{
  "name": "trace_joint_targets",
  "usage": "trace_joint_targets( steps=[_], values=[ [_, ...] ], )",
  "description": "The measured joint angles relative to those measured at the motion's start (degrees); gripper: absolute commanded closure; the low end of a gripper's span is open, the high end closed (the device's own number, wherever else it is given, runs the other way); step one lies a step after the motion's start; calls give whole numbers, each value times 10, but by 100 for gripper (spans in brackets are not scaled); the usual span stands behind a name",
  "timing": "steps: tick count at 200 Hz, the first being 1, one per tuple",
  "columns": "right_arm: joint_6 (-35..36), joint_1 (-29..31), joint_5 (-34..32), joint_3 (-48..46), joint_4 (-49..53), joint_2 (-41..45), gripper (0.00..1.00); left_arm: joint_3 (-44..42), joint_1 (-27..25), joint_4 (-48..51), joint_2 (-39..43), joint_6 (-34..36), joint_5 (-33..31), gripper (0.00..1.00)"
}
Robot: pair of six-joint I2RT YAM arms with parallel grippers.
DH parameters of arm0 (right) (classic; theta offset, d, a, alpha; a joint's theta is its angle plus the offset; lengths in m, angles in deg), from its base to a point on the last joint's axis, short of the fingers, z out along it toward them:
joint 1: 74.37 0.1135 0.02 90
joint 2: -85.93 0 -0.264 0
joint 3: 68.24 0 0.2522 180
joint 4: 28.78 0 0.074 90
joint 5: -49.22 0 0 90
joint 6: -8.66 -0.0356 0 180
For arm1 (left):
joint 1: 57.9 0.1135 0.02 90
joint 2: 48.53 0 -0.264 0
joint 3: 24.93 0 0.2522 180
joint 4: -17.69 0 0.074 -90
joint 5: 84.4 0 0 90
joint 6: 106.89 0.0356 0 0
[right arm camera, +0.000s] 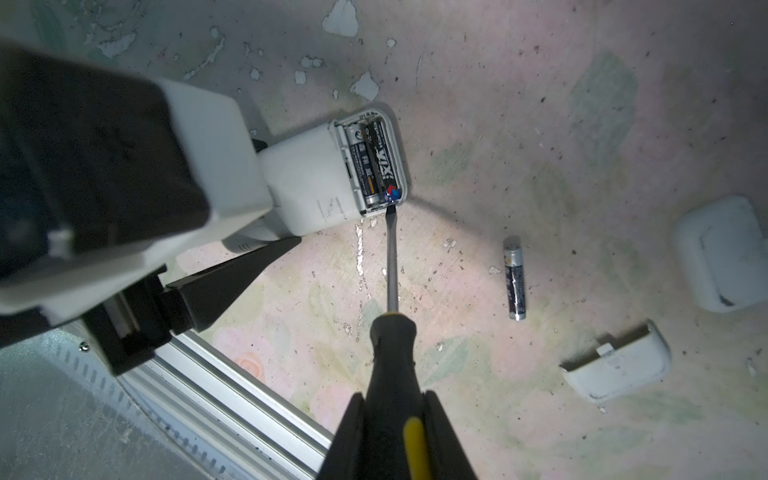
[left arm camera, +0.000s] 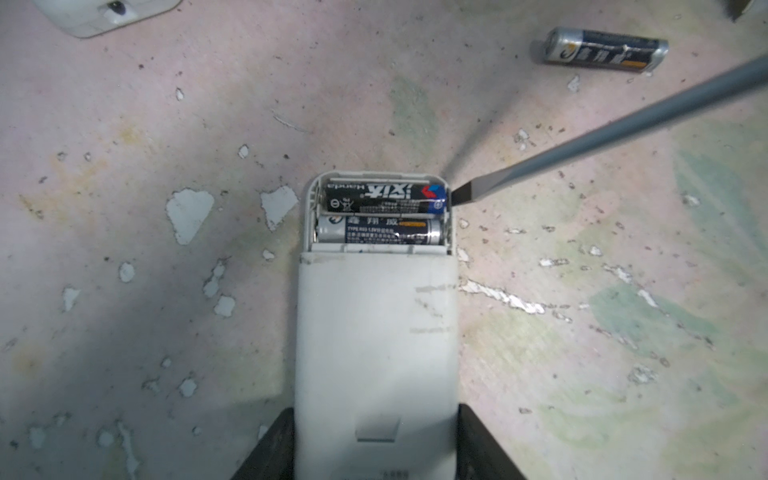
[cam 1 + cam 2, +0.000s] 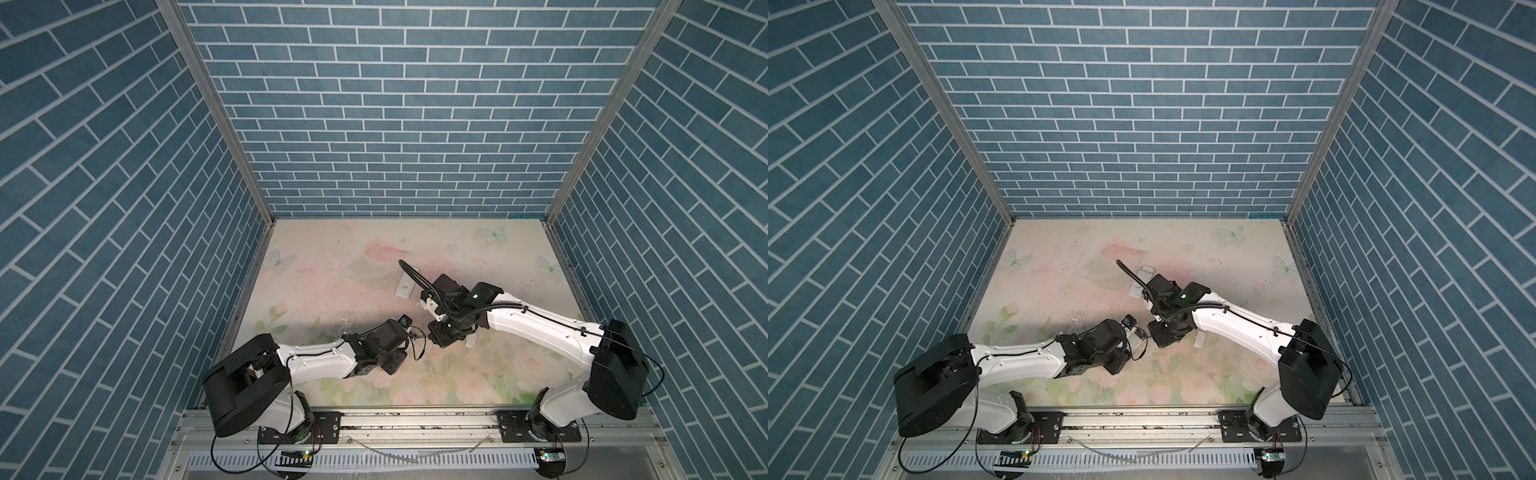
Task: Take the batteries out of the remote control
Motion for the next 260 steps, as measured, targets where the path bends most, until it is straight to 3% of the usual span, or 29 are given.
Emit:
trace_joint_targets(
  steps=[260],
  values=[
    [-23,-1,3,2,-2,-9,100,7,-9,3,-10,-5,-13,56]
  ],
)
